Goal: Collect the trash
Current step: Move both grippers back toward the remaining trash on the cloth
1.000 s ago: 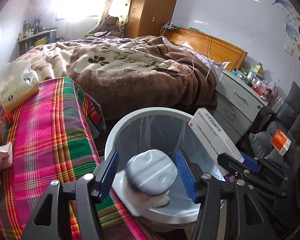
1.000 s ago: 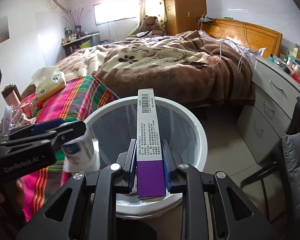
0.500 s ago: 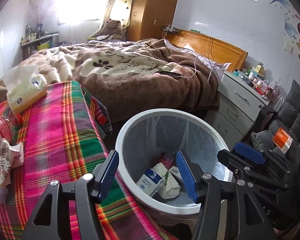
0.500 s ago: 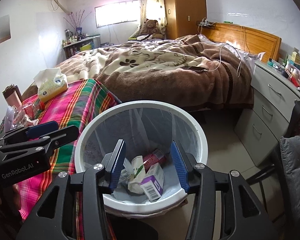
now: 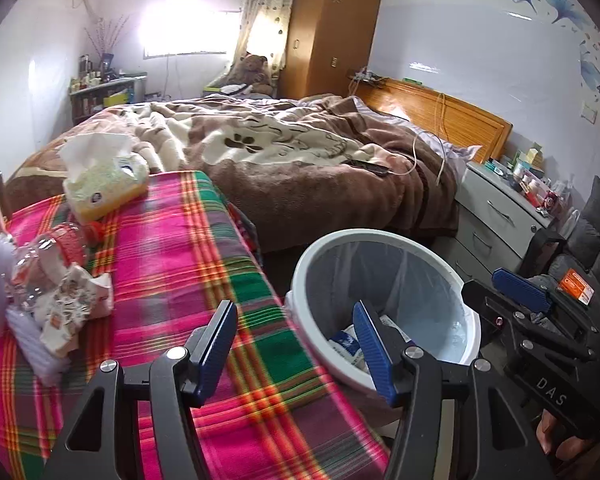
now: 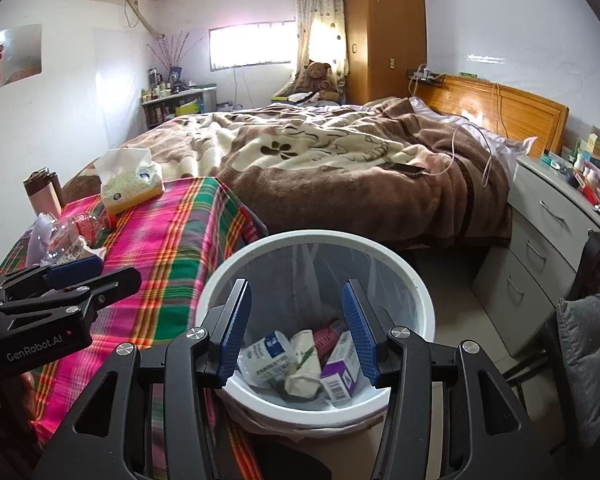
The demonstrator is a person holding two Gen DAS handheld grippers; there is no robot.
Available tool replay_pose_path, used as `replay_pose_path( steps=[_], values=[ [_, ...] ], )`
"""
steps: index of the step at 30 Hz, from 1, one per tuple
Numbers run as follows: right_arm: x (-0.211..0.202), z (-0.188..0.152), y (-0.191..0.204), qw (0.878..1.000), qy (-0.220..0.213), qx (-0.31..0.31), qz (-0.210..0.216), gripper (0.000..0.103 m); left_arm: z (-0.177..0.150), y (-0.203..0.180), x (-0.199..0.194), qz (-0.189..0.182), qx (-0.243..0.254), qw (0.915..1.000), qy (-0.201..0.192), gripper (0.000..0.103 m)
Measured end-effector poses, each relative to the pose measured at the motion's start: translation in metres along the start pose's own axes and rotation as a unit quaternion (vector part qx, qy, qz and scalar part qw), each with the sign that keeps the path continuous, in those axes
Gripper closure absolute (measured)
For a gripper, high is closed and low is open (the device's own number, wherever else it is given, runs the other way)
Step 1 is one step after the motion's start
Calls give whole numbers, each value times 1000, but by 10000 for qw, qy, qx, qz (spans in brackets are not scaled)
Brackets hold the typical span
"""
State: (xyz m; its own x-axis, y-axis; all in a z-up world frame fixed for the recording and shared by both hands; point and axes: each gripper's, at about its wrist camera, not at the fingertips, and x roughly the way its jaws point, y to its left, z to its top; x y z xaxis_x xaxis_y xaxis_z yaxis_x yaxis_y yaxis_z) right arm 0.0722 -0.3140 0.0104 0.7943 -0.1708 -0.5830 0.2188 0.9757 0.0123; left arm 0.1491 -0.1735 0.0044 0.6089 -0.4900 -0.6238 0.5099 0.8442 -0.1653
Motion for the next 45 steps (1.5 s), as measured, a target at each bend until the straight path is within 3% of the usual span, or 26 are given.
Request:
replay_pose_path(
  steps=[12, 30, 45],
  values=[
    [-4, 3, 50, 9987, -187, -358, 319, 48, -12, 64, -37, 463, -440, 9977, -218, 42],
    [6, 6, 114, 9934, -98, -762, 855, 48, -23, 161, -67, 1156, -1038, 9873, -347, 41],
    [50, 10, 174, 9805, 597, -728, 1723, 46, -21, 255, -75, 1816, -1409, 9728, -269, 41]
  ],
)
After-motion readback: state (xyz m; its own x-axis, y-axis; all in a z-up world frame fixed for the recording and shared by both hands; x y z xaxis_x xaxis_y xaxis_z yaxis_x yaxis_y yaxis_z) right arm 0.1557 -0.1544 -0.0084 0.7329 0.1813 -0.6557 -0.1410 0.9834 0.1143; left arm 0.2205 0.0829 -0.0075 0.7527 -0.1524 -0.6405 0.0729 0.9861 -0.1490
